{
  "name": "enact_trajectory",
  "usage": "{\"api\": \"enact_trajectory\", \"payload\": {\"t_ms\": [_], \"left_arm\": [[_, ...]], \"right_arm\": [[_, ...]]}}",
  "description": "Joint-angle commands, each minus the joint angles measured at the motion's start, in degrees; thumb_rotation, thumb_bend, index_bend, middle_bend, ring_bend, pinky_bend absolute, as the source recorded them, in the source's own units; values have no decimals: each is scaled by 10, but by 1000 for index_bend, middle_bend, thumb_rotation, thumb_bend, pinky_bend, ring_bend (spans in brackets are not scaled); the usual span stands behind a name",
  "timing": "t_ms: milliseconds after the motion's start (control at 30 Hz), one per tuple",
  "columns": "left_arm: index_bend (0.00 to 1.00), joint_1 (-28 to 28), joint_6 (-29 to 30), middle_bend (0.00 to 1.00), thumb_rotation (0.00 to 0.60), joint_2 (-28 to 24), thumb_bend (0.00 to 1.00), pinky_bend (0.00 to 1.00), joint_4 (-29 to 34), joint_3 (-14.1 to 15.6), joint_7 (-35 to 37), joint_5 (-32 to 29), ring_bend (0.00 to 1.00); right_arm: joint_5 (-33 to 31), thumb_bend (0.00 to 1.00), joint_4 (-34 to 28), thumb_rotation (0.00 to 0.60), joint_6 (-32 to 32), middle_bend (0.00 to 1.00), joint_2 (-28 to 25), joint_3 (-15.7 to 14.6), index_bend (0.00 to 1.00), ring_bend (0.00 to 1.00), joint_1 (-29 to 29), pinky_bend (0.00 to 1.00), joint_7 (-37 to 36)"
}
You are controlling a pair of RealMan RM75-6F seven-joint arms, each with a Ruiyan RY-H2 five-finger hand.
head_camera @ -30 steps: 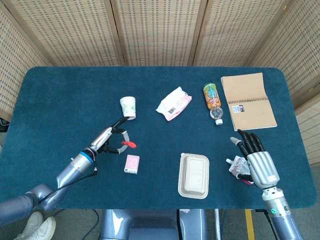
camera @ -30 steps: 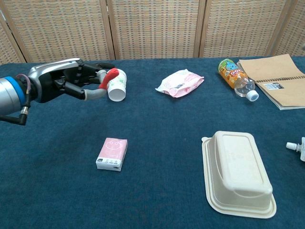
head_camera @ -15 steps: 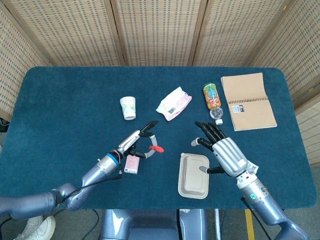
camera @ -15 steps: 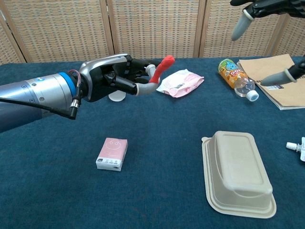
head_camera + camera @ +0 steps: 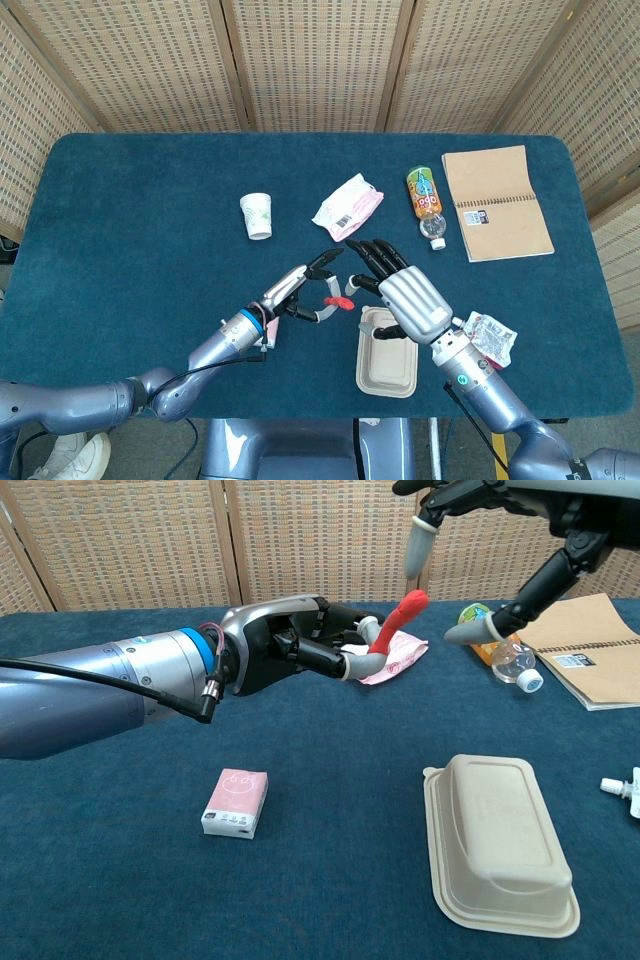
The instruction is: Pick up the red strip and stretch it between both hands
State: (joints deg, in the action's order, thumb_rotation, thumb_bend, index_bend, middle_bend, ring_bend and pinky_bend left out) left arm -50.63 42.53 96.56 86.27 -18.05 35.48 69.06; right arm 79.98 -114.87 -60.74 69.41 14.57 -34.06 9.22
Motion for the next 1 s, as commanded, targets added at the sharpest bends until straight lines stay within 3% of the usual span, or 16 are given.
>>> {"api": "enact_trajectory", "payload": {"t_ms": [33,433,1000], "left_arm": [[749,-4,-3,0,600,4,541,0,1,-4,-7,-8,0],[749,-7,-12,0,600,6,541,0,9,-8,-14,-16,0],[749,-3,-15,0,600,1,540,0,15,-9,-9,-12,0]], "right_arm": [[-12,372,-4,600,3,64,12,3,464,0,-11,0,16],[-45,417,2,600,4,69,28,2,484,0,-34,0,57],[-23,451,15,600,-22,87,36,-14,524,0,-37,0,76]]}}
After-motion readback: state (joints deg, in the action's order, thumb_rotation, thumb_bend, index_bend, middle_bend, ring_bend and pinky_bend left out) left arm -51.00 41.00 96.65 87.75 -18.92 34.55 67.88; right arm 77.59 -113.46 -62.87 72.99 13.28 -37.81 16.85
